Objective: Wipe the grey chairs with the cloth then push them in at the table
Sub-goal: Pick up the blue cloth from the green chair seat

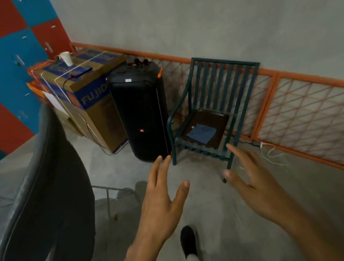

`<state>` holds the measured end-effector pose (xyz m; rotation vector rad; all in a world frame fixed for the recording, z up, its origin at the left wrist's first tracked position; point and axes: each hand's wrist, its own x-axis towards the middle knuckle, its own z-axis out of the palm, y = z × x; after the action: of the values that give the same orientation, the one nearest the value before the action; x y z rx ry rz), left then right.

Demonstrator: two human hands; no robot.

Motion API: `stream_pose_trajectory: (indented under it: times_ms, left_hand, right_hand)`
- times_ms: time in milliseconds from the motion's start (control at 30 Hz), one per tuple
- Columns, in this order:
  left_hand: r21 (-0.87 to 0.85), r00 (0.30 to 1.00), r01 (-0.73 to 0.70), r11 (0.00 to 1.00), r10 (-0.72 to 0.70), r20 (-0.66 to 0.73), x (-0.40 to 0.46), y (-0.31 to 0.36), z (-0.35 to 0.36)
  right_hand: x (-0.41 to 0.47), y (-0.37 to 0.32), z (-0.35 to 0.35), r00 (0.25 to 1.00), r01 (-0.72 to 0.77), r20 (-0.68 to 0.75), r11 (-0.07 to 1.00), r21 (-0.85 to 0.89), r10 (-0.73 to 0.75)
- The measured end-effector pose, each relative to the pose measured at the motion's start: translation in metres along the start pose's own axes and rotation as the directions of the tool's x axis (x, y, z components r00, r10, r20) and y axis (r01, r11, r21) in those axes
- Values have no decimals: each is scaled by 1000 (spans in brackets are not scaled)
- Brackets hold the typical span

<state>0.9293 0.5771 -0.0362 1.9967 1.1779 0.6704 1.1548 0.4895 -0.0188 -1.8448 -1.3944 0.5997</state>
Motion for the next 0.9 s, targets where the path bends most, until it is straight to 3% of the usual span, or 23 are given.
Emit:
stream_pose_trajectory:
  times_ms: [233, 367, 600, 900]
  left_hand:
    - [3, 999, 1, 1000, -2, 54, 168, -30, 18]
    - [72, 988, -49, 996, 37, 151, 268, -43, 22]
    - [106, 962, -140, 984, 110, 249, 397, -58, 49]
    - [144, 945, -85, 986, 34, 325, 548, -83, 132]
  right_hand:
    - [159, 36, 4, 998, -56, 21, 998, -9, 56]
    - [242, 53, 1, 992, -122, -19, 993, 9, 122]
    - [337, 99, 0, 976, -216, -38, 976, 11, 216]
    - [479, 198, -4, 955, -298, -2, 955, -9, 298]
